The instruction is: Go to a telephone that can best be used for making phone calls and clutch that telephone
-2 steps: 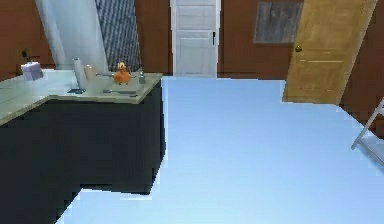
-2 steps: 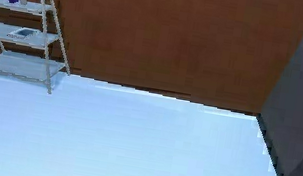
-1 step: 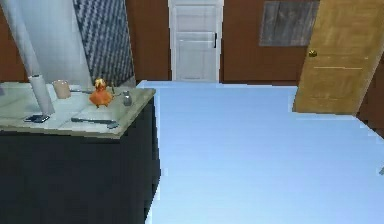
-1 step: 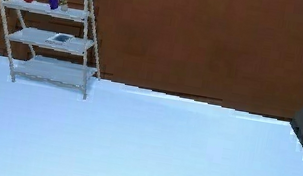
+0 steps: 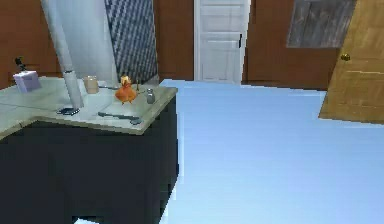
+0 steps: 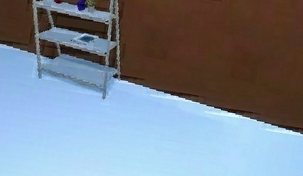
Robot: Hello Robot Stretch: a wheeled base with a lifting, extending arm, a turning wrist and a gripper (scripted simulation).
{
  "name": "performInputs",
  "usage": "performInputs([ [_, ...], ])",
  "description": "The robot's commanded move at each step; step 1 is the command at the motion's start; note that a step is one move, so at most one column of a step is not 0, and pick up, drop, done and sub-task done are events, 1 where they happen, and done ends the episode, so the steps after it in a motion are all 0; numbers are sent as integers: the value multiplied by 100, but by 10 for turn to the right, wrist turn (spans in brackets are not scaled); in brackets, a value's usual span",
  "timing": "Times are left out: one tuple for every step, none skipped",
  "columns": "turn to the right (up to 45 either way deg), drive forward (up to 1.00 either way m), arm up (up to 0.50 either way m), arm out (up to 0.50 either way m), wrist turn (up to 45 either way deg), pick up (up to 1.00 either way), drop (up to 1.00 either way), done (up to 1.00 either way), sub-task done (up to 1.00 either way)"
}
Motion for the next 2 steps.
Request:
performInputs([
  [0, 25, 0, 0, 0, 0, 0, 0, 0],
  [-450, 0, 0, 0, 0, 0, 0, 0, 0],
])
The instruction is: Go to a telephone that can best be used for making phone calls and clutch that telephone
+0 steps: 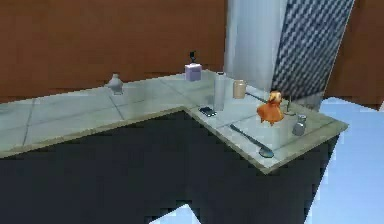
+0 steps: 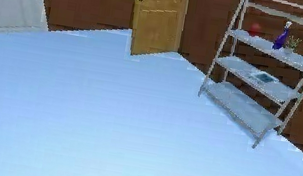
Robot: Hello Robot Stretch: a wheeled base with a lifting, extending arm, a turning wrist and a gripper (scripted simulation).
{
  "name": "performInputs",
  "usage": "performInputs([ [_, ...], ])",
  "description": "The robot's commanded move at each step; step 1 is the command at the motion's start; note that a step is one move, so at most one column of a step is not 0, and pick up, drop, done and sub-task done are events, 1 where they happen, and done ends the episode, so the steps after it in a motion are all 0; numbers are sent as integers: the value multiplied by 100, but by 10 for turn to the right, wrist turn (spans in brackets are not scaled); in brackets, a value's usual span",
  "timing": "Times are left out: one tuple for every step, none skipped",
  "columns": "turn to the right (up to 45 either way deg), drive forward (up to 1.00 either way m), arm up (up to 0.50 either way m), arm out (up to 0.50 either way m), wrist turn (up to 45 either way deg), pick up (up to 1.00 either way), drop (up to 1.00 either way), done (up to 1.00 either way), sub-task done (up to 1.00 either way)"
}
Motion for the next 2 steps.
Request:
performInputs([
  [-450, 0, 0, 0, 0, 0, 0, 0, 0],
  [-360, 0, 0, 0, 0, 0, 0, 0, 0],
])
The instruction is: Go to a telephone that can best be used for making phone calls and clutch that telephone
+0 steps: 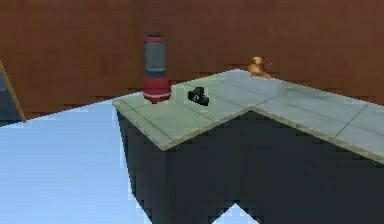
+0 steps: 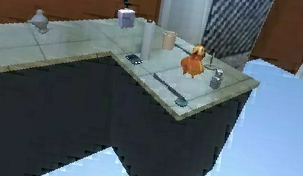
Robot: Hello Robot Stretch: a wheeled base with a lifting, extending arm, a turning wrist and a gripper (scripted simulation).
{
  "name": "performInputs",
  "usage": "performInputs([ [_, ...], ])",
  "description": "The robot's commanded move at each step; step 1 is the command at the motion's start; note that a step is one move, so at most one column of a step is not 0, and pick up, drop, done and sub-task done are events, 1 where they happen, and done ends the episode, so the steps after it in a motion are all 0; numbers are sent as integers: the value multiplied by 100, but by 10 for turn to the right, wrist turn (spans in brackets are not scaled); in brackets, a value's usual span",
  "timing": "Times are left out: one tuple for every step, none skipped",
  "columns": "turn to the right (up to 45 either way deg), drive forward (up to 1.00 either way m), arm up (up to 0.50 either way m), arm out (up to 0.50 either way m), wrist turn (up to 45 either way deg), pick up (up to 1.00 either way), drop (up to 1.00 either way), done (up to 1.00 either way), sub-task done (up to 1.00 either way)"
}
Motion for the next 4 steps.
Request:
performInputs([
  [-30, 0, 0, 0, 0, 0, 0, 0, 0],
  [450, 0, 0, 0, 0, 0, 0, 0, 0],
  [450, 0, 0, 0, 0, 0, 0, 0, 0],
  [90, 0, 0, 0, 0, 0, 0, 0, 0],
])
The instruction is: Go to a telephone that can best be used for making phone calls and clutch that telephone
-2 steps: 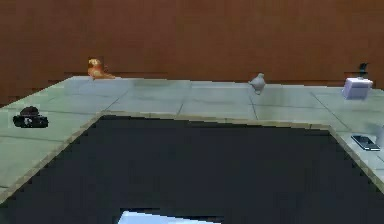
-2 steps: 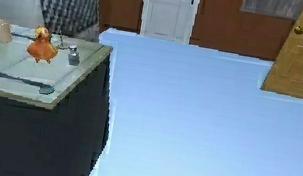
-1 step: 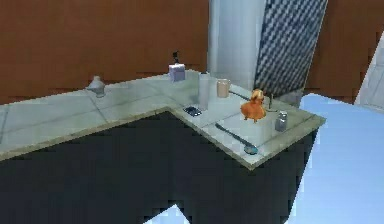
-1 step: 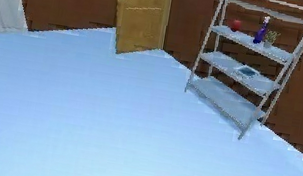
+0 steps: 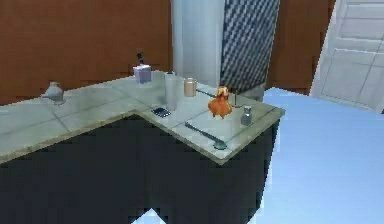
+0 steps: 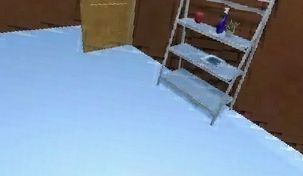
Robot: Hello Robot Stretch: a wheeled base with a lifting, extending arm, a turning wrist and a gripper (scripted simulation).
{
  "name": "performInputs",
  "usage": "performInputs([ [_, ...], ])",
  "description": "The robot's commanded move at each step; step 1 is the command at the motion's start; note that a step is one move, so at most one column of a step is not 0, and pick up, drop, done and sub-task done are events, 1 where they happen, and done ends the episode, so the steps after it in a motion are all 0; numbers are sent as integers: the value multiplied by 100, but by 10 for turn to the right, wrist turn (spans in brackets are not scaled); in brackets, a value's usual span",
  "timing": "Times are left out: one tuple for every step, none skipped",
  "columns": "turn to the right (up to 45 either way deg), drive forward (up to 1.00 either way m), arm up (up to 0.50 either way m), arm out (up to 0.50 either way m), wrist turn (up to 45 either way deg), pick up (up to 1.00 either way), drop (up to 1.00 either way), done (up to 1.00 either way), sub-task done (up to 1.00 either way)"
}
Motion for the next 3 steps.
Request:
performInputs([
  [0, 40, 0, 0, 0, 0, 0, 0, 0],
  [-450, 0, 0, 0, 0, 0, 0, 0, 0],
  [-450, 0, 0, 0, 0, 0, 0, 0, 0],
])
